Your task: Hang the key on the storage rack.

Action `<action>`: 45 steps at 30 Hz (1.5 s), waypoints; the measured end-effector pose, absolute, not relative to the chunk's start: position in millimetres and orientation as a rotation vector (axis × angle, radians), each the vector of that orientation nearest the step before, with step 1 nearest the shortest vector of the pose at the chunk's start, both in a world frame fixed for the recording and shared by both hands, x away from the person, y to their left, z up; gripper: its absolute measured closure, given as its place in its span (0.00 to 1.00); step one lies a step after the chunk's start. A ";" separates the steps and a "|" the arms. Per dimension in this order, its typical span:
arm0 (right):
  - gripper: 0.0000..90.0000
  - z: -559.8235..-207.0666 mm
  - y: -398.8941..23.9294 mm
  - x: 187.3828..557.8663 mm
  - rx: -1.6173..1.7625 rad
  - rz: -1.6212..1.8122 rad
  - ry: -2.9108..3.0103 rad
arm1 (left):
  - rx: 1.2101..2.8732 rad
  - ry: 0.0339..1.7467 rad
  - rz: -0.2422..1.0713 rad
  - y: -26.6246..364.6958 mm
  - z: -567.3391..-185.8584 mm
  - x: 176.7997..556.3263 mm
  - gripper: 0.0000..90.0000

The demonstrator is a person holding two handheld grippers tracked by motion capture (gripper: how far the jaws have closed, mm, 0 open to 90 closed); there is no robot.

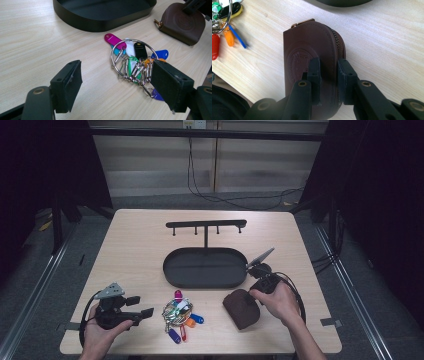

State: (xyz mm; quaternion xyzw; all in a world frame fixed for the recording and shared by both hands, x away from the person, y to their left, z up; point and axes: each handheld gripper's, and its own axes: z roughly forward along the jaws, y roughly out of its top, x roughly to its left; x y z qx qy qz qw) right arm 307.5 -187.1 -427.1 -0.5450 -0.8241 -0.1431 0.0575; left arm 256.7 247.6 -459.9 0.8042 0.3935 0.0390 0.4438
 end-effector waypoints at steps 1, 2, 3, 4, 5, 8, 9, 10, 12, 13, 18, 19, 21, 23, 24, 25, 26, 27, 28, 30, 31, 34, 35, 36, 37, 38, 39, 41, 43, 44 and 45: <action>0.85 -426.4 -187.4 307.3 -1.649 -0.439 -2.501 | 1.992 0.978 0.097 247.6 -459.7 256.4 0.28; 0.87 -424.4 -188.5 307.1 -1.644 -0.456 -2.491 | 1.991 0.978 0.097 247.7 -459.6 256.3 0.28; 0.88 -423.0 -188.9 306.9 -1.636 -0.461 -2.487 | 1.989 0.979 0.096 247.8 -459.8 256.4 0.28; 0.89 -420.7 -189.6 306.8 -1.624 -0.470 -2.497 | 1.989 0.979 0.096 247.8 -459.8 256.4 0.28; 0.90 -418.5 -189.0 306.2 -1.632 -0.460 -2.500 | 1.986 0.983 0.099 247.9 -459.9 256.5 0.28; 0.91 -413.3 -187.0 305.2 -1.624 -0.453 -2.526 | 1.991 0.979 0.096 247.8 -459.7 256.5 0.28; 0.91 -411.9 -186.4 305.0 -1.622 -0.446 -2.534 | 1.992 0.978 0.097 247.7 -459.9 256.7 0.28; 0.92 -410.0 -185.2 304.7 -1.631 -0.436 -2.539 | 1.995 0.976 0.095 247.6 -460.0 256.8 0.28; 0.92 -406.9 -183.5 305.2 -1.639 -0.413 -2.567 | 1.996 0.975 0.093 247.3 -460.1 257.0 0.28; 0.92 -404.9 -183.0 305.6 -1.643 -0.407 -2.570 | 1.997 0.976 0.094 247.3 -460.1 257.0 0.28; 0.93 -396.2 -180.7 307.3 -1.645 -0.391 -2.595 | 1.997 0.978 0.093 247.4 -460.2 256.8 0.28; 0.93 -394.6 -180.0 307.2 -1.639 -0.388 -2.602 | 1.997 0.978 0.093 247.4 -460.2 256.8 0.28; 0.93 -391.6 -179.1 307.1 -1.631 -0.376 -2.619 | 2.000 0.976 0.094 247.1 -460.2 256.8 0.28; 0.93 -389.7 -178.7 307.4 -1.628 -0.370 -2.626 | 2.000 0.976 0.095 247.1 -460.2 256.7 0.28; 0.93 -389.7 -178.7 307.4 -1.628 -0.370 -2.626 | 2.002 0.978 0.097 247.3 -460.2 256.8 0.28; 0.93 -388.8 -178.3 307.4 -1.632 -0.361 -2.632 | 2.001 0.979 0.098 247.5 -460.1 256.8 0.28; 0.93 -387.2 -178.4 307.9 -1.640 -0.345 -2.630 | 1.996 0.982 0.098 248.1 -460.0 257.0 0.28; 0.93 -386.5 -179.1 308.1 -1.645 -0.352 -2.630 | 1.994 0.984 0.099 248.2 -460.1 257.1 0.27; 0.93 -385.5 -179.6 308.4 -1.649 -0.346 -2.632 | 1.993 0.985 0.100 248.4 -460.2 257.1 0.27; 0.93 -383.1 -181.3 308.5 -1.659 -0.344 -2.629 | 1.993 0.984 0.099 248.4 -460.2 257.3 0.27; 0.93 -382.3 -182.0 308.5 -1.660 -0.340 -2.632 | 1.992 0.985 0.098 248.2 -460.2 257.2 0.27; 0.93 -378.6 -185.4 308.0 -1.683 -0.348 -2.626 | 1.994 0.983 0.099 248.2 -460.1 257.2 0.27; 0.93 -377.1 -186.5 307.7 -1.688 -0.346 -2.623 | 1.992 0.985 0.098 248.2 -460.0 257.2 0.27; 0.93 -375.4 -187.4 307.2 -1.694 -0.344 -2.621 | 1.995 0.983 0.101 248.7 -460.0 257.3 0.27; 0.93 -373.6 -188.1 306.8 -1.699 -0.342 -2.617 | 1.991 0.986 0.101 248.5 -459.9 257.1 0.27; 0.93 -372.0 -189.6 306.6 -1.697 -0.355 -2.627 | 1.992 0.985 0.101 248.6 -460.0 257.1 0.27; 0.93 -369.0 -190.7 306.1 -1.701 -0.354 -2.629 | 1.993 0.985 0.101 248.7 -460.0 257.2 0.27; 0.93 -364.8 -192.3 305.9 -1.705 -0.358 -2.633 | 1.992 0.985 0.100 248.6 -460.0 257.2 0.27; 0.93 -360.0 -193.2 306.0 -1.716 -0.353 -2.635 | 1.995 0.985 0.101 248.6 -460.0 257.3 0.27; 0.93 -357.7 -193.8 306.3 -1.719 -0.351 -2.640 | 1.994 0.985 0.102 248.7 -460.0 257.3 0.27; 0.93 -357.7 -193.8 306.3 -1.719 -0.351 -2.640 | 1.994 0.985 0.102 248.7 -460.0 257.3 0.27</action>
